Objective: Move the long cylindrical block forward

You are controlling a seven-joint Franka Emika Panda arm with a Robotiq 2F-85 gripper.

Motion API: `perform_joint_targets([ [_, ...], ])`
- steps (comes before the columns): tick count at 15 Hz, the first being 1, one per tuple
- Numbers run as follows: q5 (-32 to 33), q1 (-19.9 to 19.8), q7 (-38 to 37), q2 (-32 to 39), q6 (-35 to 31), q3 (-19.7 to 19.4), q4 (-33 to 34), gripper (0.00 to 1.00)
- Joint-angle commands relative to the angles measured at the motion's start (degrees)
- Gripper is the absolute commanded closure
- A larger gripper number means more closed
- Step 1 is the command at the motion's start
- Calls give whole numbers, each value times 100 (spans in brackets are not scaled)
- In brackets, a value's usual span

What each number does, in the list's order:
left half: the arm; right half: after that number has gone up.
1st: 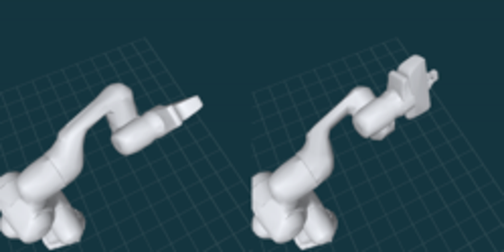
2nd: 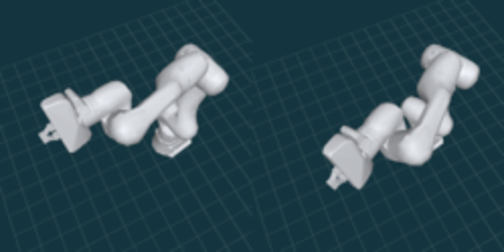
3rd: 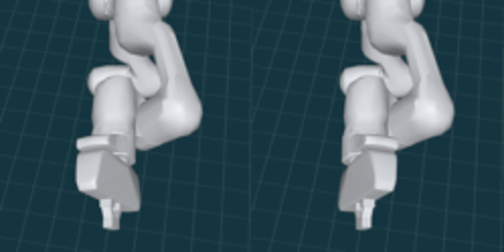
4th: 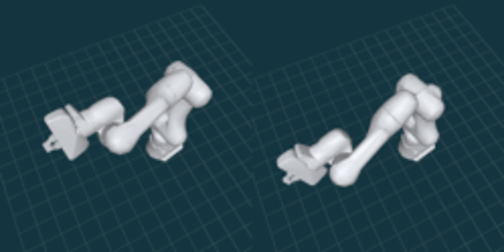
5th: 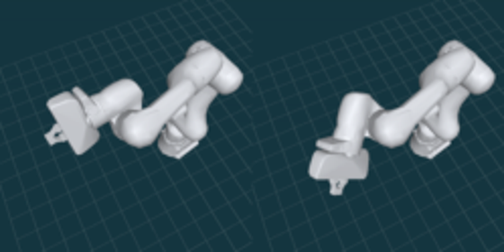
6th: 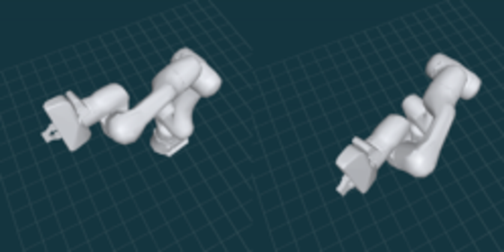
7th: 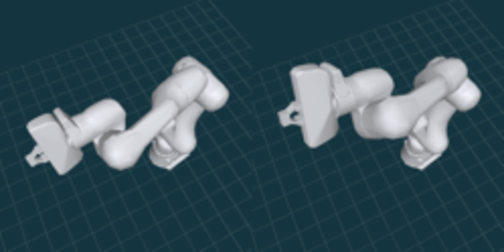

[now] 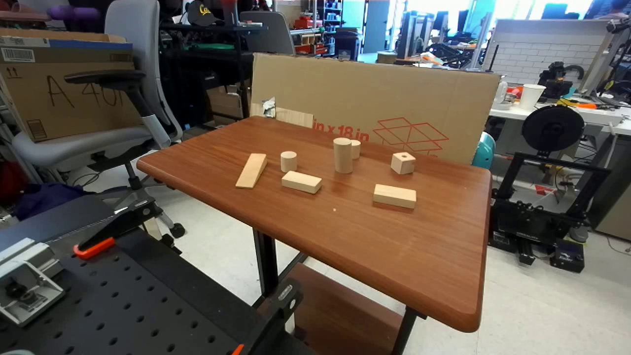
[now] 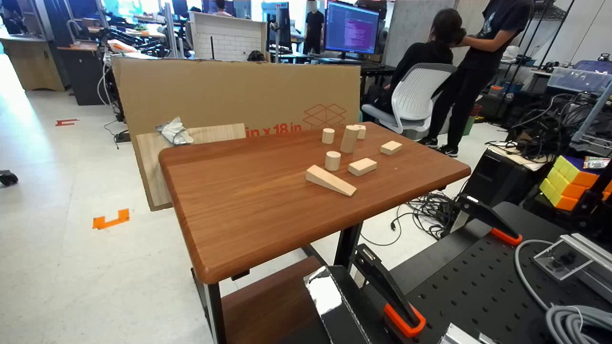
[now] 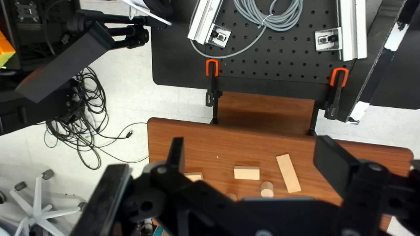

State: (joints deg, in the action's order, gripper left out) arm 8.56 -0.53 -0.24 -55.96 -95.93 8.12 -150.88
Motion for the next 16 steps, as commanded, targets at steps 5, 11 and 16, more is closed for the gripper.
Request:
perform_joint_targets([
  [5,41,-11,-122,683,-1337,-504,-393,0],
  [11,-53,-91,471,2051,-3526,-1254,-605,0],
  [16,-189,-67,1115,3450,-5033,-1680,-413,0],
])
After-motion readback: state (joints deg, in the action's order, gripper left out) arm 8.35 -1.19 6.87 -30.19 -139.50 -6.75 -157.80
